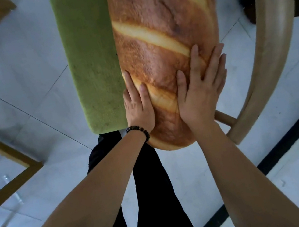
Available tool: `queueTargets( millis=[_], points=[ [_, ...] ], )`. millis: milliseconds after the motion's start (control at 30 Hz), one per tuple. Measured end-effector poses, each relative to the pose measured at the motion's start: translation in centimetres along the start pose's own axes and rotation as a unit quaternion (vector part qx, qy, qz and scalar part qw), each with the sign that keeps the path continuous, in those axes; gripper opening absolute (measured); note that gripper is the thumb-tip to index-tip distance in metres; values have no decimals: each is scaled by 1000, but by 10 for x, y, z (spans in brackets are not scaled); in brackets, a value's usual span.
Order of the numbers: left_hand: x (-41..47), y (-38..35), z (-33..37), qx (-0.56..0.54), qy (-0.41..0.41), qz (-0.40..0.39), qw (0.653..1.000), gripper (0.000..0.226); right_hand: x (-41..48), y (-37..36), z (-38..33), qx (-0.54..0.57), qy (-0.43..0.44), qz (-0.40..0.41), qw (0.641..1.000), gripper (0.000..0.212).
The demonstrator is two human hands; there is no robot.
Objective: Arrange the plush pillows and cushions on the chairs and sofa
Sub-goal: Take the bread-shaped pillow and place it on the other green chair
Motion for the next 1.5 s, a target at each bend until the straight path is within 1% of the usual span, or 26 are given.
queueTargets(
  millis=[67, 100, 167, 233, 367, 467, 567, 600, 667, 767, 833, 933, 1033, 1067, 1133, 1200, 1267, 1300, 1367, 1467, 1500],
  points=[
    [-4, 4, -6, -15, -12, 1, 1000, 58, -20, 5, 1, 26, 11, 34, 999, 59],
    [-10, 6, -12, -23, -16, -2, 1000, 58, -36, 5, 4, 33, 29, 39, 998, 60],
    [-28, 5, -30, -32, -6, -24, 999, 60, -73, -2, 18, 24, 74, 21, 997, 62],
    [-46, 0, -49, -41, 28, -52, 997, 60, -100, -14, 35, -4, 105, 3, 994, 64],
    [-55, -11, -53, -69, 69, -62, 993, 57, -97, -29, 46, -36, 116, 9, 993, 64],
    [-45, -10, -44, -72, 91, -68, 991, 58, -86, -23, 38, -27, 98, 12, 995, 62],
    [-31, 4, -26, -75, 44, -34, 996, 64, -74, -6, 26, 5, 69, 18, 997, 61],
    [-23, 10, -17, -78, 21, -20, 997, 62, -67, 2, 20, 12, 63, 28, 998, 62],
    [2, 17, 4, -79, -31, 4, 996, 59, -41, 13, 5, -5, 70, 53, 996, 64],
    [47, 15, 35, -64, -98, 10, 993, 57, 11, 10, -14, -43, 81, 65, 994, 66],
    [67, 10, 41, -61, -117, 11, 991, 57, 35, -1, -18, -53, 78, 67, 993, 65],
    [70, 8, 39, -46, -131, 13, 990, 58, 40, -11, -12, -72, 78, 67, 992, 65],
    [55, 17, 39, -24, -112, -9, 993, 59, 32, -6, -9, -58, 73, 50, 994, 64],
    [46, 24, 41, -17, -95, -27, 995, 60, 31, 0, -10, -50, 71, 34, 996, 64],
    [21, 44, 45, 0, -58, -75, 996, 61, 29, 17, -14, -38, 69, -30, 996, 64],
    [-14, 71, 53, 24, -43, -121, 991, 63, 32, 38, -15, -5, 57, -140, 988, 65],
    [-56, 110, 75, 54, -61, -143, 986, 69, 27, 79, -22, 52, 32, -242, 968, 66],
    [-76, 132, 88, 60, -77, -141, 985, 70, 21, 106, -28, 83, 18, -273, 958, 67],
    [-110, 174, 115, 64, -97, -122, 986, 62, 2, 161, -43, 143, 0, -294, 945, 65],
    [-162, 247, 147, 53, -129, -63, 988, 54, -39, 246, -67, 253, -11, -237, 938, 55],
    [-177, 270, 154, 38, -136, -37, 989, 53, -54, 271, -74, 309, -22, -211, 927, 49]
  ],
)
Point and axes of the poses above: each hand's wrist, its own x-axis towards the middle knuckle, its own y-axis out of the back of the hand, z = x × y, the point moved 2 cm from there along x, towards the middle knuckle, and after that the axes turned 4 degrees about z, right-handed, at the moved point
